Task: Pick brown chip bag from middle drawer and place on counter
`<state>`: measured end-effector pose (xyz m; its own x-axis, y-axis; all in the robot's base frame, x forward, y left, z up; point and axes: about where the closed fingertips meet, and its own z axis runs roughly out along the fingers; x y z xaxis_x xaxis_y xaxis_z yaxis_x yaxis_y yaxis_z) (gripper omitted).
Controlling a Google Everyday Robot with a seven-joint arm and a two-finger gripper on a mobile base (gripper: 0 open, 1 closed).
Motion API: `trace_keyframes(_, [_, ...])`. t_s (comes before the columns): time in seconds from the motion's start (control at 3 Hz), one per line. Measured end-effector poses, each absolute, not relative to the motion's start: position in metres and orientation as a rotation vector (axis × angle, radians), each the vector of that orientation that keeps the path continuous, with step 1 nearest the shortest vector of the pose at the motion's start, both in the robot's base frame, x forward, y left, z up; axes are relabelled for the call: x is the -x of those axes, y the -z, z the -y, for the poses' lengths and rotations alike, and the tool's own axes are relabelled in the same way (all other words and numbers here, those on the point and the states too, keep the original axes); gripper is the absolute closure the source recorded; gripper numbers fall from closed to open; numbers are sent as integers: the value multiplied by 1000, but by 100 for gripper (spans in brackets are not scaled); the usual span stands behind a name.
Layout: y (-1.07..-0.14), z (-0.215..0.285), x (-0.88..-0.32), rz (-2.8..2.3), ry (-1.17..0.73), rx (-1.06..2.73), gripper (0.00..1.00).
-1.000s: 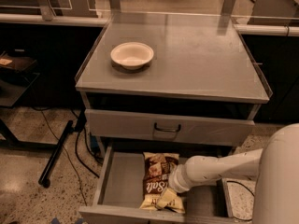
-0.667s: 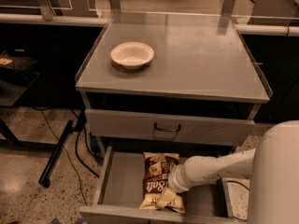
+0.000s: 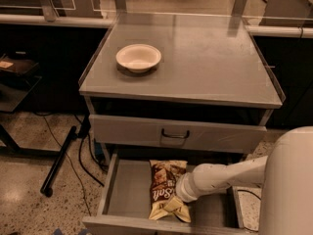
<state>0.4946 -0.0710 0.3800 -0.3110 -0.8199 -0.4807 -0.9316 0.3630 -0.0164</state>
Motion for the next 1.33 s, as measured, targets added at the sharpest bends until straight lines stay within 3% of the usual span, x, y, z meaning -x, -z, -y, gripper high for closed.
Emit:
trace_keyframes(0.67, [-380, 71, -495, -2221, -371, 1525, 88])
trace_keyframes(1.0, [-380, 71, -495, -2221, -371, 1525, 100])
trace_keyframes(1.33, [-387, 71, -495, -2221, -372, 1524, 100])
